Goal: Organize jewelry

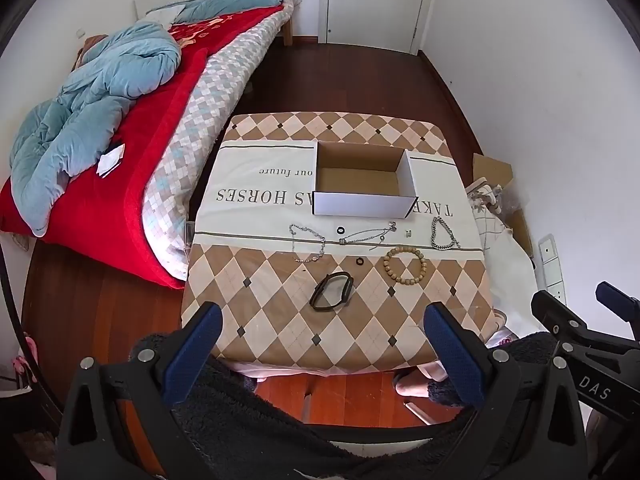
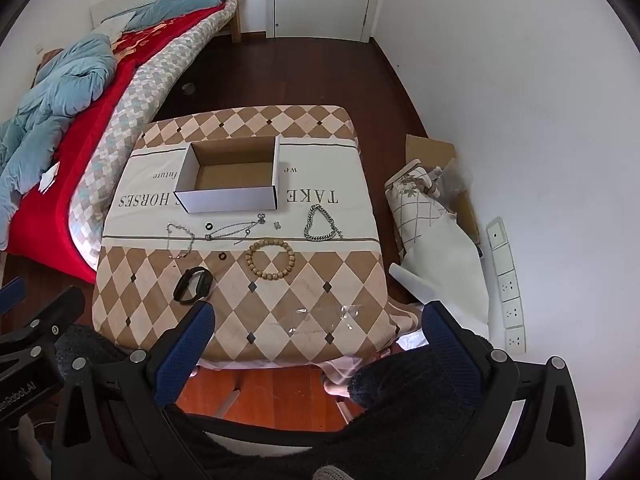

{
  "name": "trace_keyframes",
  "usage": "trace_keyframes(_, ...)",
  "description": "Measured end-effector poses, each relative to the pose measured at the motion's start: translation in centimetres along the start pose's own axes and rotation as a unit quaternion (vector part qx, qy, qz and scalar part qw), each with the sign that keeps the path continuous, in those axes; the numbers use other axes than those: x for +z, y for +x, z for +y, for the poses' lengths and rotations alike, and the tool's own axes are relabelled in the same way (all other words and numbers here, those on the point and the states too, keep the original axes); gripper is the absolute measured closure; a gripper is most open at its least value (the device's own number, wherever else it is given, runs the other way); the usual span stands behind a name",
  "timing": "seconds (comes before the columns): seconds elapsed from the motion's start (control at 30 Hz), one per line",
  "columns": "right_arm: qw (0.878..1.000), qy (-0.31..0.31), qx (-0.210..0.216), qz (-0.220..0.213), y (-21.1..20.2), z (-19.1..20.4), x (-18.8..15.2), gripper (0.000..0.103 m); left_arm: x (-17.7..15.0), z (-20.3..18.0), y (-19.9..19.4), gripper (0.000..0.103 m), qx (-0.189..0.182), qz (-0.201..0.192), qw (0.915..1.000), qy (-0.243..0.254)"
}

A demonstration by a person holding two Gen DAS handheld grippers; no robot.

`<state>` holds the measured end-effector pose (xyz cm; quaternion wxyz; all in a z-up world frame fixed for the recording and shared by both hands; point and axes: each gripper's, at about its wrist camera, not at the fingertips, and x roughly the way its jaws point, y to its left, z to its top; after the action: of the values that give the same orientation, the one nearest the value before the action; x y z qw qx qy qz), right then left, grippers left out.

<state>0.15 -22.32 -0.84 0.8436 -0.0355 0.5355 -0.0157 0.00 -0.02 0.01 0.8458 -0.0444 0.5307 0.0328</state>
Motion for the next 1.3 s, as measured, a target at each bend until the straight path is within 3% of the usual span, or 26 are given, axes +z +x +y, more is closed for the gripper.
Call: trace_keyframes(1.3,1.0,0.0,0.001,-0.003,-0.28,-0.05,0.09,0.0,0.56,-0.07,-0.38,0.0,-0.002,-0.006,1.0,0.0)
